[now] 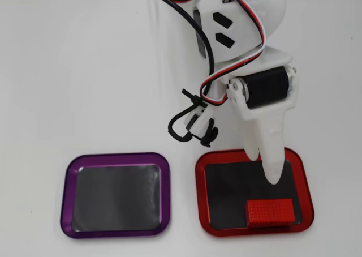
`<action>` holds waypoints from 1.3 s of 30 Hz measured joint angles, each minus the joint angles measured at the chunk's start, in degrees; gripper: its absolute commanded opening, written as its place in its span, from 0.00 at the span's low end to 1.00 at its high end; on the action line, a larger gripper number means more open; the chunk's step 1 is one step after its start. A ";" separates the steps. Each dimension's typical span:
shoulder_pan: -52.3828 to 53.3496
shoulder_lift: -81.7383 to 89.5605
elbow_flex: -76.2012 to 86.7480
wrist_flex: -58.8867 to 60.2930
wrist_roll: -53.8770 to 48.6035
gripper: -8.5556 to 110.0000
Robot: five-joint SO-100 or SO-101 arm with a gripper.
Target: Grasp a red block and put it in the left red dish.
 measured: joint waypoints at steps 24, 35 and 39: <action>8.79 43.33 4.48 36.56 2.90 0.23; 12.92 76.64 26.98 43.15 3.25 0.23; 13.62 91.76 42.54 41.48 3.25 0.23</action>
